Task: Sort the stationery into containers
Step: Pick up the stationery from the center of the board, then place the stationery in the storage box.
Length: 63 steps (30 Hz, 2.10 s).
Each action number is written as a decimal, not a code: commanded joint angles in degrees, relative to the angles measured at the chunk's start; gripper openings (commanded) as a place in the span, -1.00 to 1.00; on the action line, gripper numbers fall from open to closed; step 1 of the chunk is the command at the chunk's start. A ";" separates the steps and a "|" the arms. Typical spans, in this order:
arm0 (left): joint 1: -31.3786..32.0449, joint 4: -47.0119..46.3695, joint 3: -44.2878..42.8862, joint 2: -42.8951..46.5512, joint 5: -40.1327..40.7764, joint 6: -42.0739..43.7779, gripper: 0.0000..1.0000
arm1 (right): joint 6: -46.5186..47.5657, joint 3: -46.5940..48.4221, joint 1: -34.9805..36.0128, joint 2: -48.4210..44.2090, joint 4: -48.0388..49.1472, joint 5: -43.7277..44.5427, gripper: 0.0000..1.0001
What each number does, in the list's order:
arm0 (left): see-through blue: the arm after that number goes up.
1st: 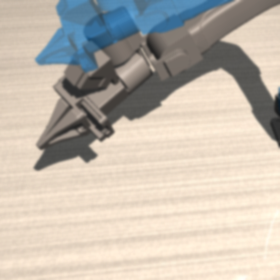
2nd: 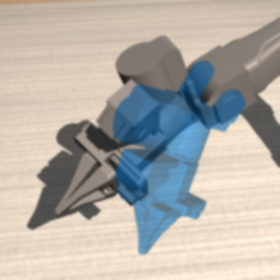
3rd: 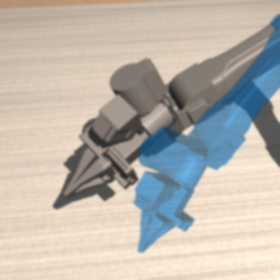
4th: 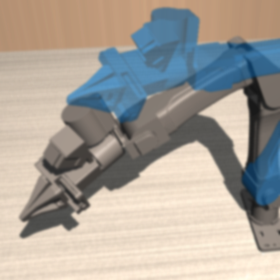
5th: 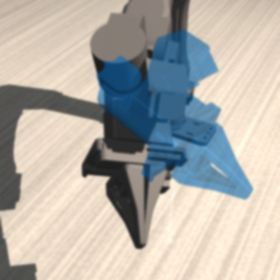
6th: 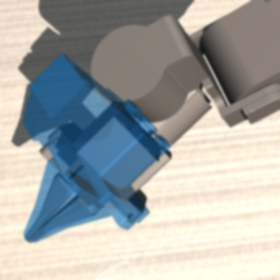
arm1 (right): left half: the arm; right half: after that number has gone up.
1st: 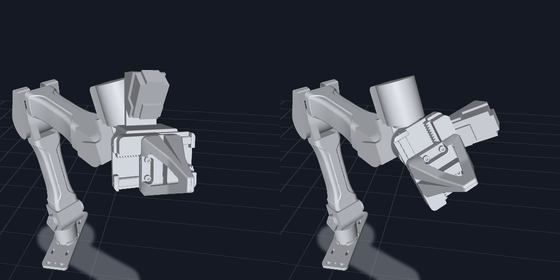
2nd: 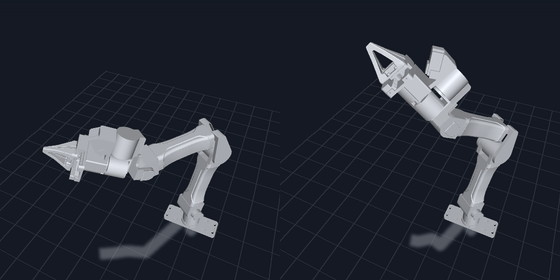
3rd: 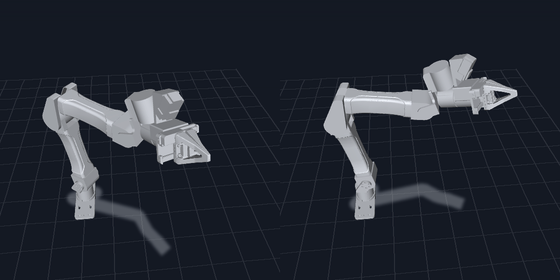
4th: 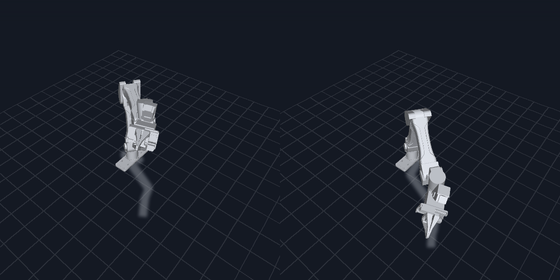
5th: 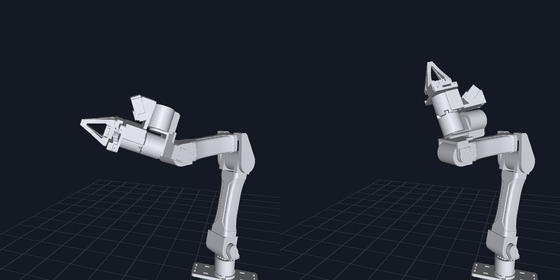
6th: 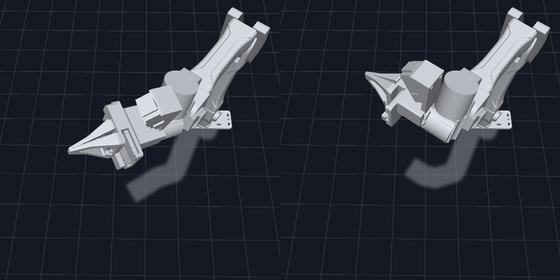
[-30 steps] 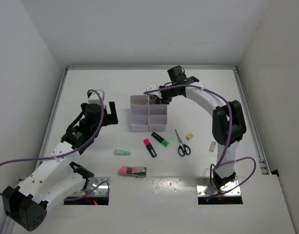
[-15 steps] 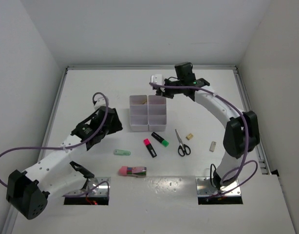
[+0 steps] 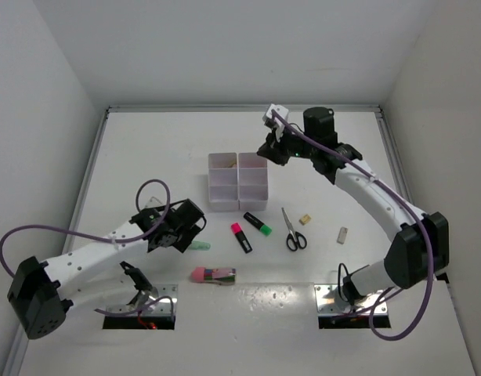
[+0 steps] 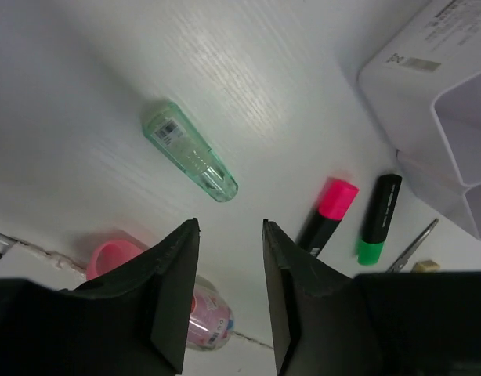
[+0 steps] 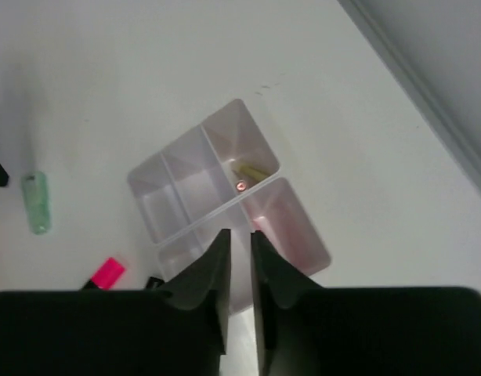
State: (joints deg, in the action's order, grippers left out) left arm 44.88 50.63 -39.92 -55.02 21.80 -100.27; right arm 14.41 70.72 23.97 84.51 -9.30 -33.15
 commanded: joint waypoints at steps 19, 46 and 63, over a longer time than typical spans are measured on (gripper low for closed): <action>-4.54 -5.36 1.78 -15.46 -1.24 -8.29 0.19 | -9.67 -13.15 -0.76 -12.08 7.71 4.14 -0.18; -2.97 -6.95 -9.46 -18.64 -0.36 2.09 -0.83 | -10.72 -15.87 -2.87 -15.96 10.35 5.90 -0.42; -0.50 -15.65 -50.57 -42.08 16.68 17.29 -0.99 | -9.23 -15.61 -3.40 -16.75 5.52 24.97 -1.00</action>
State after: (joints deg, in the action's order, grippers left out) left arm 43.46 38.11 -84.66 -92.58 33.41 -86.15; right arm 4.71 56.10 20.71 70.02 -6.04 -11.70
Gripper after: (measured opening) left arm 0.341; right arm 0.002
